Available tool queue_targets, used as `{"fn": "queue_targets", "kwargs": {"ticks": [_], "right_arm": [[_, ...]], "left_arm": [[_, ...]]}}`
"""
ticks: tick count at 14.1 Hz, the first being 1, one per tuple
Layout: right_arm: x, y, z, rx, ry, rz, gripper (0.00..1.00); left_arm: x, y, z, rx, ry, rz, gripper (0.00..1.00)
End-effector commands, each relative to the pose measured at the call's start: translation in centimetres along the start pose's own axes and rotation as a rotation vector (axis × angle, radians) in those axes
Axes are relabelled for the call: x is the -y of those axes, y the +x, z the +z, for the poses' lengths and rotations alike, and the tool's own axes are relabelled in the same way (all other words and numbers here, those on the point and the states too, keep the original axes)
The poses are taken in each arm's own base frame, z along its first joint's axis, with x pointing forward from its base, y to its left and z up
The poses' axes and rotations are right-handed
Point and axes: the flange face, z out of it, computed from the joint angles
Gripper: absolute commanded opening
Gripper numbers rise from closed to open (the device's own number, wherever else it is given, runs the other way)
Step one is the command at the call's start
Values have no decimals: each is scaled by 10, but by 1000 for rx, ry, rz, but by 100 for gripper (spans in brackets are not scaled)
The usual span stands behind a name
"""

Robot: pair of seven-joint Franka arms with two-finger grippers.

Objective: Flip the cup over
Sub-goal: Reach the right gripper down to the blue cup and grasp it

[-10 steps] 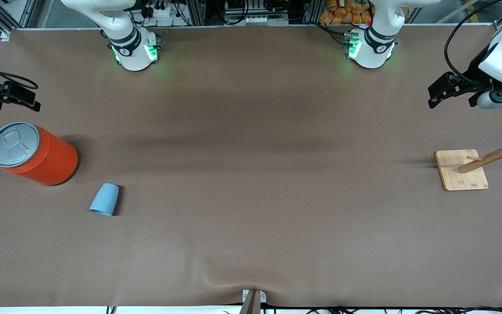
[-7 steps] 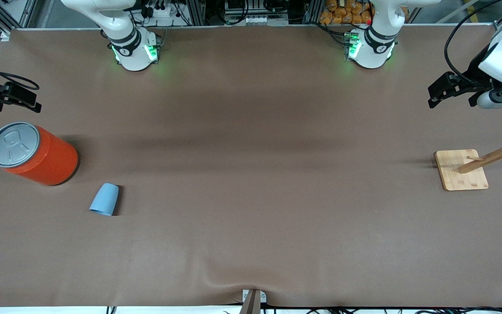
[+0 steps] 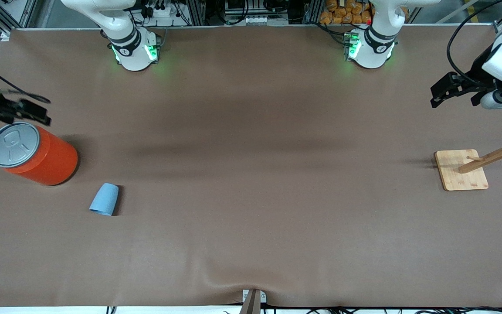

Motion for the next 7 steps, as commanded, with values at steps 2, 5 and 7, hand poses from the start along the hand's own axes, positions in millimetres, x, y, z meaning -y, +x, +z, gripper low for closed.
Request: {"fn": "queue_targets", "kwargs": {"ticks": [2, 5, 7], "right_arm": [[11, 46, 139, -1, -7, -12, 100], [11, 91, 251, 1, -20, -11, 100], [8, 108, 301, -48, -26, -20, 100]], "left_arm": [[3, -2, -4, 11, 2, 11, 100], [4, -2, -2, 23, 2, 10, 100], [2, -3, -1, 26, 3, 13, 100]]}}
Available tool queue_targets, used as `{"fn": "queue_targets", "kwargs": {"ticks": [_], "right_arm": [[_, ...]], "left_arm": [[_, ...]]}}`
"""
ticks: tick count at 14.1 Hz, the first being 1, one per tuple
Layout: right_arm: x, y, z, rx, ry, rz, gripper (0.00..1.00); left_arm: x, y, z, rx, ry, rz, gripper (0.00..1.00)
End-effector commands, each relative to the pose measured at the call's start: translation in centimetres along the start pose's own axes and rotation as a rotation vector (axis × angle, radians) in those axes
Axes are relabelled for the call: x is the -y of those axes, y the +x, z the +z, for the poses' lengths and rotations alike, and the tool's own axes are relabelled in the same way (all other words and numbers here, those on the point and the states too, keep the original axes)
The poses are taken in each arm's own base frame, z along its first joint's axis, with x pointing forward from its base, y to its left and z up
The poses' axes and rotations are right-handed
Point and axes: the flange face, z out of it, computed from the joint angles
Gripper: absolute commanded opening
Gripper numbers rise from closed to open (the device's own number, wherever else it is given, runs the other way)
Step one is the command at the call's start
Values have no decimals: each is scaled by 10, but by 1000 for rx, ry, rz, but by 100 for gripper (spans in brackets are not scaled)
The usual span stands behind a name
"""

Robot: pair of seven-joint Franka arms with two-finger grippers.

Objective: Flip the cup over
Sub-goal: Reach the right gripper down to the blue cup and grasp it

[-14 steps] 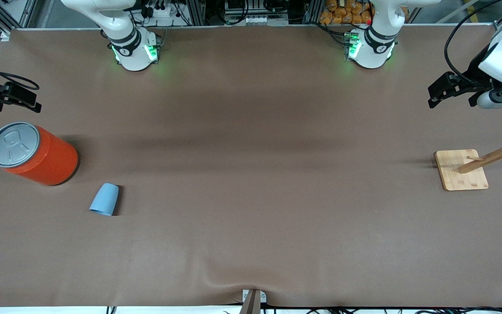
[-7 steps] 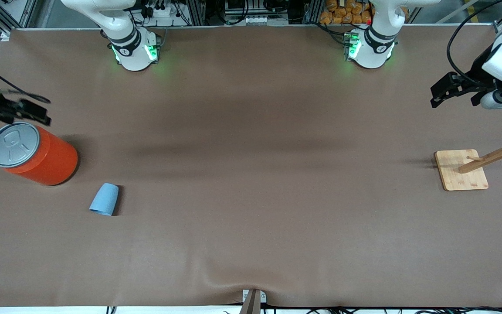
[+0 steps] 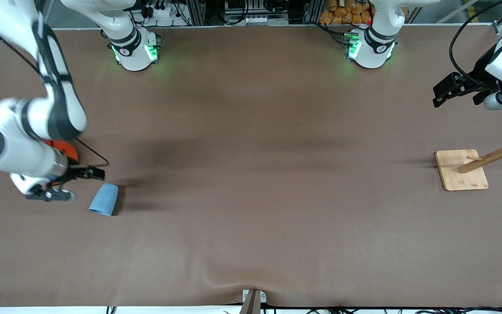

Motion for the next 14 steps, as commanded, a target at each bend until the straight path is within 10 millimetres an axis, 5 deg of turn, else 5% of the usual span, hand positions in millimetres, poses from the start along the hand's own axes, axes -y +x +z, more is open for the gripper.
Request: {"fn": "queue_targets", "kwargs": {"ticks": [1, 5, 6, 7, 10, 12, 14], "right_arm": [[-9, 21, 50, -42, -9, -15, 100], [-30, 29, 85, -84, -14, -76, 100], [-25, 29, 86, -89, -16, -84, 80], [-20, 29, 85, -89, -16, -92, 49], [-12, 29, 81, -92, -16, -207, 39], [50, 26, 54, -124, 2, -414, 39], [155, 14, 31, -173, 42, -691, 41]], "left_arm": [[1, -2, -4, 7, 0, 15, 100], [-1, -2, -3, 9, -2, 18, 100], [-2, -2, -2, 10, -1, 20, 100], [-2, -1, -1, 12, -1, 21, 100], [-4, -1, 1, 17, -2, 23, 100], [-4, -1, 0, 17, -2, 24, 100], [-4, -1, 2, 18, -2, 24, 100]]}}
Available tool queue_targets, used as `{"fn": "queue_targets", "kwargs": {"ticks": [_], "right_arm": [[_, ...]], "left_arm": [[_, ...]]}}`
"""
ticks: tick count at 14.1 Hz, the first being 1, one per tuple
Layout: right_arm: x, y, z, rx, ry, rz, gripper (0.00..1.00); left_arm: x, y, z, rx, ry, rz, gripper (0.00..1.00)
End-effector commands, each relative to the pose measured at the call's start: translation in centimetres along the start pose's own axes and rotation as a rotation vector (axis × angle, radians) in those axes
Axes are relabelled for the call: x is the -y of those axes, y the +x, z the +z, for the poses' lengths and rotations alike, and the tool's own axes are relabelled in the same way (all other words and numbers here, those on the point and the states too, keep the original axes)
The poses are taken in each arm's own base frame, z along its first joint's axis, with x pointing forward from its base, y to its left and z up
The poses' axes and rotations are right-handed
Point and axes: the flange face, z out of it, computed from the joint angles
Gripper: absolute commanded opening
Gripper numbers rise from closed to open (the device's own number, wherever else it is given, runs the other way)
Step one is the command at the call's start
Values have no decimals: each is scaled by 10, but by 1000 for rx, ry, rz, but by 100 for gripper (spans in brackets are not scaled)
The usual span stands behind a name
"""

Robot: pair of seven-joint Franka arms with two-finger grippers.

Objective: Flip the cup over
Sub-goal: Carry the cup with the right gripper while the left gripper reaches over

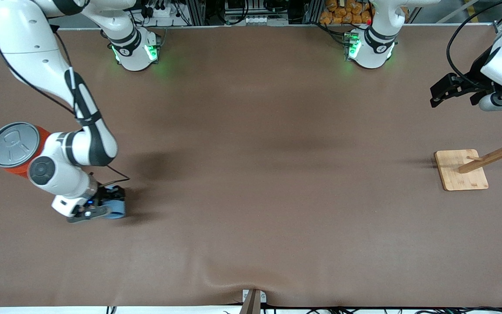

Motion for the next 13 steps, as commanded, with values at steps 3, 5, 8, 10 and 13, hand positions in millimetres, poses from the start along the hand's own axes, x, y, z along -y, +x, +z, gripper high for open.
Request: {"fn": "queue_targets", "kwargs": {"ticks": [3, 5, 8, 10, 13], "right_arm": [[275, 51, -30, -96, 83, -518, 50], [394, 33, -20, -151, 84, -690, 43], [455, 23, -9, -174, -108, -970, 83], [457, 34, -21, -203, -169, -1026, 100], [421, 47, -97, -191, -187, -946, 100]], "left_arm": [[-2, 2, 2, 14, -3, 17, 100], [-3, 6, 10, 30, -1, 16, 100], [-10, 19, 36, 76, -6, 16, 100], [-18, 28, 53, 96, -6, 28, 100], [-33, 40, 81, 133, -19, 43, 100]]}}
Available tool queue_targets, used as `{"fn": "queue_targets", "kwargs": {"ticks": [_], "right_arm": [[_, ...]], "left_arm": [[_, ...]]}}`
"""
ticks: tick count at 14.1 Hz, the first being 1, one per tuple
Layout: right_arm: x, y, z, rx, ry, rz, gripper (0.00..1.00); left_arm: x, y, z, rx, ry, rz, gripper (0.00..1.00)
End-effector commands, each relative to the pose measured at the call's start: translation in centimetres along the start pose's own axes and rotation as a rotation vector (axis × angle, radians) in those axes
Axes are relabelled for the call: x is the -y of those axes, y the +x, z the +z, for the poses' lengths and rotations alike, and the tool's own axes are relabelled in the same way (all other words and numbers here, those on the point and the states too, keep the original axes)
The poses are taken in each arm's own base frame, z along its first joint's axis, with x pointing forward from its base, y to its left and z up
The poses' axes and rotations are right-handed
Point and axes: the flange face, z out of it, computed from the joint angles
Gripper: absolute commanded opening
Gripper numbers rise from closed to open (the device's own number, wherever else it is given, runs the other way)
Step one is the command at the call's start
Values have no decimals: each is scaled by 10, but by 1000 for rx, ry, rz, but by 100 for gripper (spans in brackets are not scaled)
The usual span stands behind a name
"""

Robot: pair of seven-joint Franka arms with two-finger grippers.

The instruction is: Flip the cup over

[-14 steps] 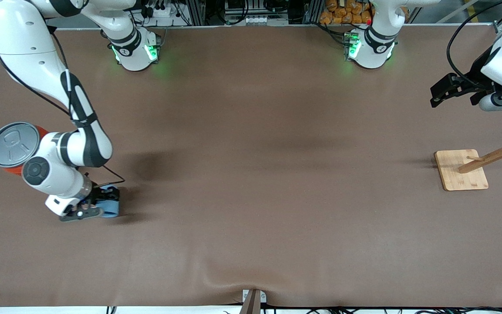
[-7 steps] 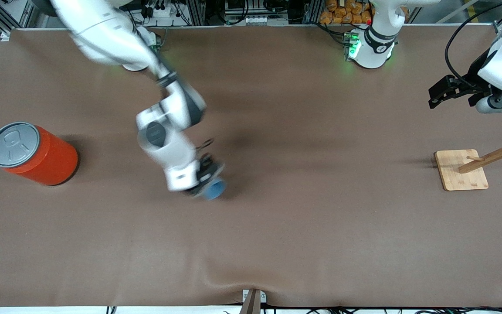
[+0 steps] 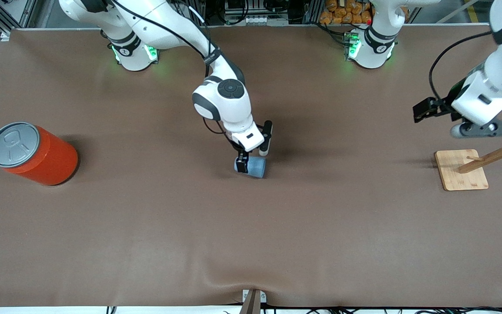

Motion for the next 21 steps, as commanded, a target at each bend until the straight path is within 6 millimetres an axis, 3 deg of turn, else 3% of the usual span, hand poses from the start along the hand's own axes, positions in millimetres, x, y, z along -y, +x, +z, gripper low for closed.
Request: {"fn": "queue_targets", "kwargs": {"ticks": [1, 3, 4, 7, 10, 11, 13, 15, 19, 21], "right_arm": [[-47, -18, -95, 38, 5, 67, 100], [-79, -52, -157, 43, 108, 244, 100], [-106, -90, -169, 78, 157, 345, 100], [-183, -214, -181, 144, 223, 603, 100], [-220, -312, -197, 200, 240, 769, 100], [-228, -341, -206, 220, 245, 836, 100], [-230, -380, -240, 255, 243, 979, 100], [-222, -410, -276, 305, 268, 1086, 100], [-205, -453, -340, 361, 265, 1306, 100], [-197, -474, -354, 394, 298, 1352, 100]], "left_arm": [[-17, 15, 24, 52, -70, 12, 100], [-30, 31, 58, 113, -148, 7, 100], [-43, 40, 81, 135, -180, 9, 100], [-95, 75, 162, 114, -345, -32, 100], [-146, 111, 229, 60, -556, -147, 100], [-165, 121, 244, 39, -617, -174, 100], [-201, 133, 266, 56, -698, -174, 100], [-214, 144, 281, 50, -785, -136, 100], [-241, 143, 333, 13, -1055, -21, 100], [-251, 144, 352, -40, -1118, 53, 100]]}}
